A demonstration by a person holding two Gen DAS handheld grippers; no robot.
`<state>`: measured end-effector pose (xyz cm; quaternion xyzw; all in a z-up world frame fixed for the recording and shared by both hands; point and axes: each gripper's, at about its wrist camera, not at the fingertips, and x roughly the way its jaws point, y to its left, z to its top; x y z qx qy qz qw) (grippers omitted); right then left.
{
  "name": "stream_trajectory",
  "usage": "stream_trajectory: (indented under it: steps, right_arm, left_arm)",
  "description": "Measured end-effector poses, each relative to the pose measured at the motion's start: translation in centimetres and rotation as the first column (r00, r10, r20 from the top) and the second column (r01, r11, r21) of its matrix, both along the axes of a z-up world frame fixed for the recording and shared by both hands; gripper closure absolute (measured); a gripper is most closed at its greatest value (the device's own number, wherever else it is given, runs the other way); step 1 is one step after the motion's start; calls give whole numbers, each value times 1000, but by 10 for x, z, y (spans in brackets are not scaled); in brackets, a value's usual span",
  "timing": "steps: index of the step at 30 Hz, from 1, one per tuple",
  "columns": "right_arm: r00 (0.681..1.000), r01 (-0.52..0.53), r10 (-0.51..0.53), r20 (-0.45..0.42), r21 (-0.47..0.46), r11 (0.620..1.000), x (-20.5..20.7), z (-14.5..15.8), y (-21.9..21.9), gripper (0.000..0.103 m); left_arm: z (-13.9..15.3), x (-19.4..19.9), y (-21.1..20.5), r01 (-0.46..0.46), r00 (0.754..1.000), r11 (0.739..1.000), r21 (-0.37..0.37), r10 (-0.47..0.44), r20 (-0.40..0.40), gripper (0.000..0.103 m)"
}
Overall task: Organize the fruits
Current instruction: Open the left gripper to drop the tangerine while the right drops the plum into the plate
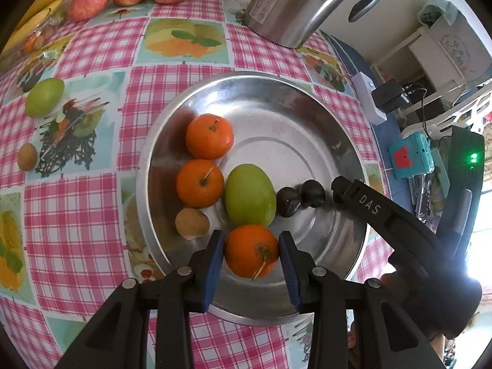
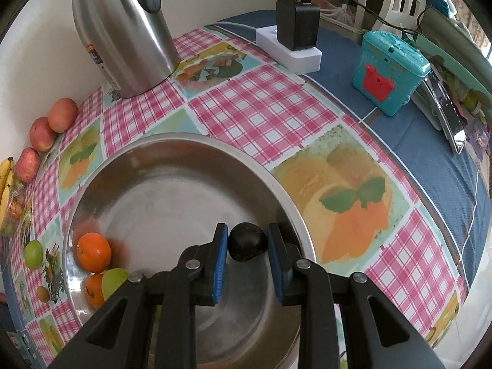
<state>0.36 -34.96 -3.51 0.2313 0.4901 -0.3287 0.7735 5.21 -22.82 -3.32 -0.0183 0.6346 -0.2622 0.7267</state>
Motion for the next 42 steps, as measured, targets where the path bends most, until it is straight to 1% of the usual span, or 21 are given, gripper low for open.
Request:
stream_trajectory:
  steps: [4, 7, 10, 12, 16, 18, 20, 22, 26, 29, 32, 35, 42]
  right_arm:
    - [1000, 0, 0, -6, -3, 1000, 0, 1, 0, 76]
    - [1000, 0, 0, -2, -5, 1000, 0, 3, 0, 72]
    - [1000, -7, 7, 2, -12, 1000, 1, 5, 1, 67]
    - [1000, -12, 12, 4, -15, 1000, 2, 6, 1, 62]
    - [1000, -12, 13, 16, -34, 999, 2, 12, 2, 56]
    - [1000, -13, 14, 28, -43, 999, 2, 16, 3, 47]
    - [999, -10, 13, 48, -55, 998, 1, 21, 4, 44]
    - [998, -16, 20, 57, -61, 998, 2, 25, 6, 44]
    - [997, -37, 42, 59, -77, 996, 5, 31, 13, 43]
    - [996, -56, 60, 66, -72, 996, 8, 33, 18, 43]
    - [994, -88, 94, 65, -81, 993, 12, 36, 28, 43]
    - [989, -130, 136, 58, -93, 987, 19, 38, 38, 43]
    - [972, -223, 228, 60, -91, 971, 31, 42, 65, 43]
  left_arm:
    - [-1, 1, 1, -8, 1000, 1000, 6, 8, -4, 63]
    - [-2, 2, 0, -11, 1000, 1000, 9, 11, -10, 63]
    - [-2, 4, 1, -16, 1000, 1000, 8, 16, -6, 62]
    - [0, 5, 4, -21, 1000, 1000, 4, 21, -4, 58]
    - [7, 7, 9, -28, 1000, 1000, -10, 28, 6, 58]
    - [12, 9, 12, -34, 999, 999, -19, 35, 22, 56]
    - [17, 12, 18, -50, 998, 998, -27, 50, 34, 52]
    - [20, 16, 25, -75, 996, 997, -35, 77, 40, 47]
    - [22, 28, 44, -146, 988, 989, -37, 148, 46, 45]
    - [24, 37, 61, -208, 976, 977, -35, 210, 58, 43]
    - [25, 46, 82, -273, 959, 961, -34, 275, 67, 42]
    - [26, 56, 106, -340, 937, 939, -42, 342, 66, 42]
    - [25, 72, 151, -457, 886, 889, -40, 458, 74, 39]
